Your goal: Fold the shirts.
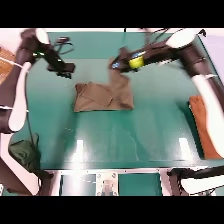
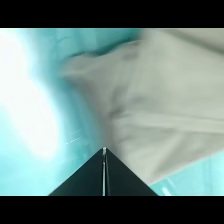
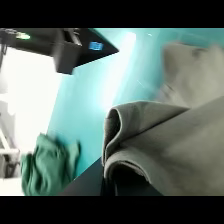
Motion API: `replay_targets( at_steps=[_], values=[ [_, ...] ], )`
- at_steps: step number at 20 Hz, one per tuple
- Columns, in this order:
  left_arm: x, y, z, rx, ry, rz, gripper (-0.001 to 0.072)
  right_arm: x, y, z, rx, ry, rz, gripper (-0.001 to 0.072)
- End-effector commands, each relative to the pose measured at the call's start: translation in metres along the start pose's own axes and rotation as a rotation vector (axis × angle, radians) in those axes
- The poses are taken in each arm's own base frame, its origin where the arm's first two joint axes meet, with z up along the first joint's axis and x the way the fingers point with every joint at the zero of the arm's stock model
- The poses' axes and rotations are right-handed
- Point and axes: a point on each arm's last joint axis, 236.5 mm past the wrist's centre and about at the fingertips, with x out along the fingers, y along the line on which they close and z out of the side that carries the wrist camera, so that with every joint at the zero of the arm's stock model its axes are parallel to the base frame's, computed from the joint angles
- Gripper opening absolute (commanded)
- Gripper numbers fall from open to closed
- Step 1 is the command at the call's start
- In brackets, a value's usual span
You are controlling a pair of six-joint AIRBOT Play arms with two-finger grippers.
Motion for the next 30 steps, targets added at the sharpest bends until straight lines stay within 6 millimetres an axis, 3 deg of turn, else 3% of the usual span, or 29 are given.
replay_targets(
  at_steps=[1,3,4,6,8,9,13,15,18,20,23,26,30],
  values=[
    [-0.019,0.058,-0.015,-0.104,0.019,0.058,0.0023,0.129,0.005,-0.017,0.012,-0.130,-0.002,0.0055],
    [-0.021,0.068,-0.018,-0.122,0.020,0.060,0.0023,0.191,-0.011,-0.041,0.054,-0.177,-0.021,0.0462],
    [-0.022,0.072,-0.020,-0.130,0.023,0.061,0.0023,0.208,-0.019,-0.055,0.055,-0.166,-0.036,0.0538],
    [-0.022,0.072,-0.020,-0.129,0.024,0.061,0.0024,0.210,-0.030,-0.061,0.051,-0.126,-0.054,0.0537],
    [-0.022,0.072,-0.020,-0.130,0.023,0.060,0.0024,0.178,-0.044,-0.035,0.071,-0.121,-0.062,0.0537],
    [-0.022,0.071,-0.019,-0.130,0.022,0.058,0.0024,0.153,-0.057,-0.017,0.083,-0.117,-0.072,0.0538],
    [-0.022,0.072,-0.015,-0.130,0.003,0.061,0.0024,0.028,-0.128,0.044,0.155,-0.134,-0.154,0.0538],
    [-0.022,0.072,-0.015,-0.130,0.003,0.061,0.0024,-0.030,-0.179,0.045,0.211,-0.095,-0.229,0.0538],
    [-0.022,0.072,-0.015,-0.131,0.003,0.061,0.0023,-0.075,-0.246,0.005,0.349,0.022,-0.309,0.0539],
    [-0.022,0.072,-0.015,-0.131,0.003,0.061,0.0024,-0.075,-0.273,-0.025,0.418,0.062,-0.321,0.0540],
    [-0.022,0.072,-0.015,-0.133,0.003,0.061,0.0023,-0.047,-0.291,-0.056,0.444,0.102,-0.322,0.0542],
    [-0.022,0.072,-0.015,-0.137,0.005,0.060,0.0024,-0.007,-0.281,-0.068,0.471,0.135,-0.241,0.0542],
    [-0.022,0.071,-0.015,-0.137,0.006,0.060,0.0024,0.031,-0.251,-0.057,0.479,0.095,-0.108,0.0542]
  ],
)
